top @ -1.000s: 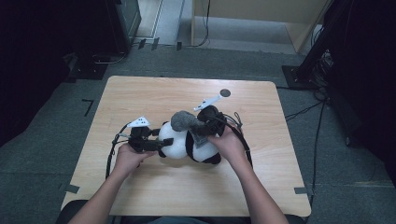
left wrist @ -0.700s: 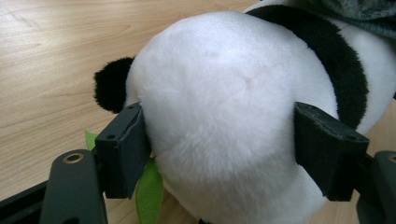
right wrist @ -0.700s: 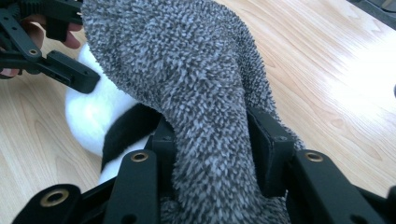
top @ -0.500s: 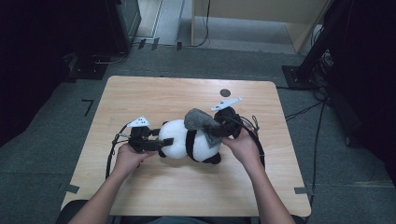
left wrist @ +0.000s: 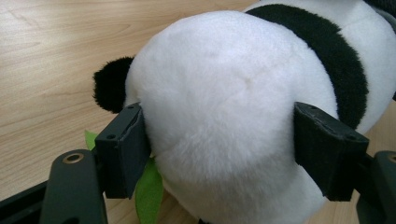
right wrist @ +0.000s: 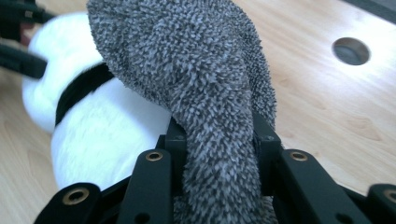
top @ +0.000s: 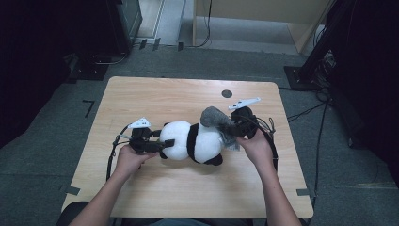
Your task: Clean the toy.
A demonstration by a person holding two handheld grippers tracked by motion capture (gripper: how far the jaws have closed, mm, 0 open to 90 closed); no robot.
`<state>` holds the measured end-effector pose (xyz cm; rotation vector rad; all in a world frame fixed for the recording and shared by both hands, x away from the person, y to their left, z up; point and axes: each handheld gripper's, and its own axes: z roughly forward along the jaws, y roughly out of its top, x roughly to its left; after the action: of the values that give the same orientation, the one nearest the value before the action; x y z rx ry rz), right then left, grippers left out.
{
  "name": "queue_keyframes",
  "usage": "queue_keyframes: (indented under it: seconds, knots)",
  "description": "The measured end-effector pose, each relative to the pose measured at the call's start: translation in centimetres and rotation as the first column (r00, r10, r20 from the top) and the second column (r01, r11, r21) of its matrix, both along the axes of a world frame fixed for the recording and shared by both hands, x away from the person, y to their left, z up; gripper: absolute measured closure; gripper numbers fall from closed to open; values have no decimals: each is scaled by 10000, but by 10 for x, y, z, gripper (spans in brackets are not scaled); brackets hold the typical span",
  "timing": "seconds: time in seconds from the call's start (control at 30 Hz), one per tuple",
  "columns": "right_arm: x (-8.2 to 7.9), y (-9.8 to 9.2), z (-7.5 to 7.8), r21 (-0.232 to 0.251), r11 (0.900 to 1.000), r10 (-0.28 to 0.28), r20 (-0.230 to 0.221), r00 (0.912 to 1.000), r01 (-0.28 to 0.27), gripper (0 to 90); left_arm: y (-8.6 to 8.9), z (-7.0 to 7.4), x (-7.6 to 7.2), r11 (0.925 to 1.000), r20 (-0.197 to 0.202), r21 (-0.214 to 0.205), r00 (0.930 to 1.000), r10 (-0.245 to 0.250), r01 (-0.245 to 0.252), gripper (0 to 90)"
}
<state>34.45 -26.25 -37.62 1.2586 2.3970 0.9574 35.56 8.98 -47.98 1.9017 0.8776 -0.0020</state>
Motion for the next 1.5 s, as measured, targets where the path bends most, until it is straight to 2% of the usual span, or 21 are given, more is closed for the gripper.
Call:
queue_keyframes:
  seconds: [0.13,0.23,0.33,0.47,0.57,0.7,0.87,0.93,1.0,1.17,1.5]
  knots:
    - [4,9,16,381,9992,109,264,9996,-119,683,0,0,0,10000,5,5,10000,-1,1,242]
    - [9,31,24,226,9983,523,410,9978,-533,682,0,0,0,10000,12,39,10000,-13,13,242]
    - [16,58,26,124,9947,1012,375,9942,-1018,681,0,0,-1,10000,22,7,10000,18,-18,242]
    - [25,96,19,-226,9866,1619,155,9867,-1616,681,0,1,-1,10000,44,47,10000,3,-3,242]
    - [34,117,12,-327,9836,1769,-170,9841,-1773,681,0,0,-1,10000,129,89,9999,-5,4,242]
    - [43,140,5,-269,9796,1983,-371,9794,-1994,678,0,0,-2,10000,181,85,9998,9,-11,242]
    - [46,166,-2,-12,9752,2209,-544,9738,-2213,671,0,1,-2,9999,203,114,9998,68,-71,242]
    - [46,175,-8,-283,9716,2322,-741,9698,-2348,668,0,1,-2,9999,188,141,9998,47,-50,243]
    - [45,179,-16,-476,9692,2367,-929,9671,-2418,669,-1,1,-3,9999,192,151,9998,60,-63,243]
    - [39,169,-19,-364,9680,2447,-858,9658,-2485,674,-2,1,-3,9997,223,238,9997,36,-41,252]
    - [29,130,-15,-741,9742,2073,-814,9749,-2133,673,-1,1,-2,9998,136,200,9999,77,-80,261]
